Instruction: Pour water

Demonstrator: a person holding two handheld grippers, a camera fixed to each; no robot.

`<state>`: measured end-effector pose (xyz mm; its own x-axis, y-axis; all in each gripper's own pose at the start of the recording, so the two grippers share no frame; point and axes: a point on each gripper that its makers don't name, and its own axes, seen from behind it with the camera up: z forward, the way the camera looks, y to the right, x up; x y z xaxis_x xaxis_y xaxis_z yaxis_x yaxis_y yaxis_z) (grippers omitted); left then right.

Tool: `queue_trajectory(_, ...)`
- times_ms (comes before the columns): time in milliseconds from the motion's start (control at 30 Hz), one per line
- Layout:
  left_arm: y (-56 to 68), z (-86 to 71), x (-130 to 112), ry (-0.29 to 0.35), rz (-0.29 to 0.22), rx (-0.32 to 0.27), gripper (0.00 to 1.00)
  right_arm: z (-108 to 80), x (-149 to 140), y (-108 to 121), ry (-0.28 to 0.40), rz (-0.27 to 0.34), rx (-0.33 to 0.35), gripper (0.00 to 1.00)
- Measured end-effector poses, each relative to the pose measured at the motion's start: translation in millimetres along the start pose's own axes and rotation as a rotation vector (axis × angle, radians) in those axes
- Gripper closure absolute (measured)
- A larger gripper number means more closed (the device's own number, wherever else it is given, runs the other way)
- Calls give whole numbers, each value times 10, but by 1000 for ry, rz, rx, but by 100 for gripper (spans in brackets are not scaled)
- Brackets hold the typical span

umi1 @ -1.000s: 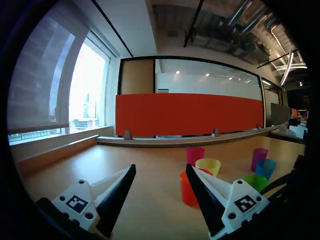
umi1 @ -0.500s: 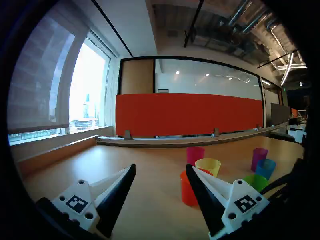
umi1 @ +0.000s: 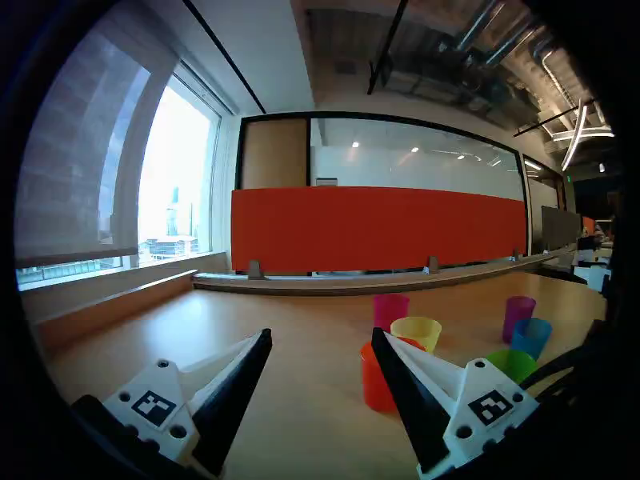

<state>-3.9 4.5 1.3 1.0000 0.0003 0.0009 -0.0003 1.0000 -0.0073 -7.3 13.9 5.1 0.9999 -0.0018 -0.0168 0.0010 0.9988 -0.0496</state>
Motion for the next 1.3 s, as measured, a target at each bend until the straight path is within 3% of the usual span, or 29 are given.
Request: queue_trajectory(1300, 1, 3, 1, 0, 0, 0, 8, -15, -25, 23, -7, 3, 5, 1)
